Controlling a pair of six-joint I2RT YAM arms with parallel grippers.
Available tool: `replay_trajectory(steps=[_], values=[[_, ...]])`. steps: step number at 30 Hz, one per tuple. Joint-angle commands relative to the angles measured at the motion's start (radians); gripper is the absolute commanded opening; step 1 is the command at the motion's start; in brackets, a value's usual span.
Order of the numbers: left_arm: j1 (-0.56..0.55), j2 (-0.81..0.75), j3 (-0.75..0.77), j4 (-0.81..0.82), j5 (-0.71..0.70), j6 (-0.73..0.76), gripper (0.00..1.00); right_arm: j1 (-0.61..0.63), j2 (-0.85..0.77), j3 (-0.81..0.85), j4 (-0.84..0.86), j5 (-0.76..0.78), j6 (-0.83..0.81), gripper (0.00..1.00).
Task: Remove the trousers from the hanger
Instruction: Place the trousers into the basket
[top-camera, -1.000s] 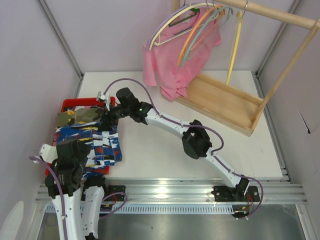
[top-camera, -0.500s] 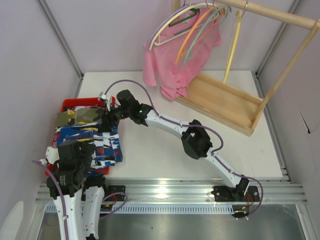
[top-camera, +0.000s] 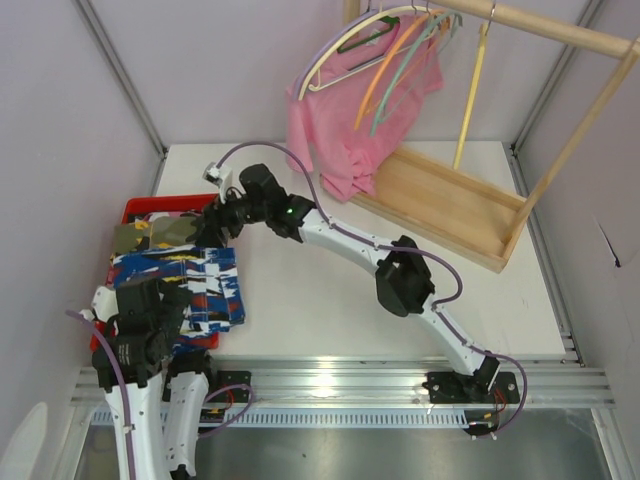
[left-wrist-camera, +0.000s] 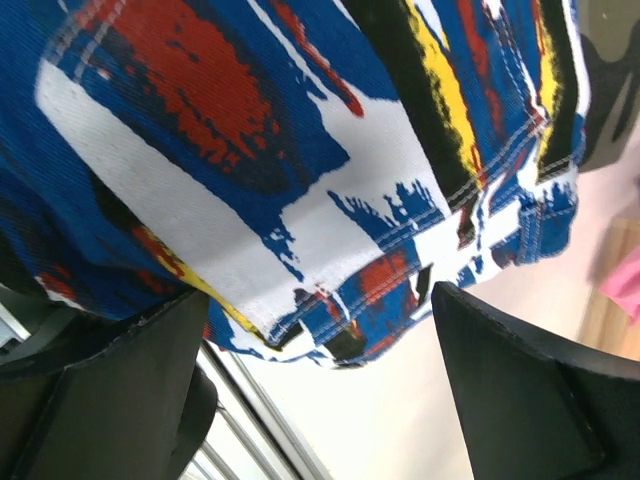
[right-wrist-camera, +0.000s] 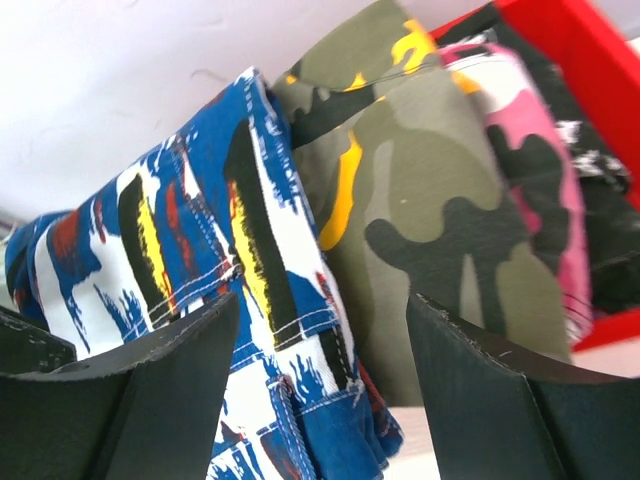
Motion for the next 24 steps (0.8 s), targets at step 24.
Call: replay_trajectory(steps=[24], values=[[0.17, 0.323, -0.059, 0.326, -0.111, 0.228, 1.0, -0.086, -0.46, -0.517, -0.037, 0.207, 0.188, 0.78]])
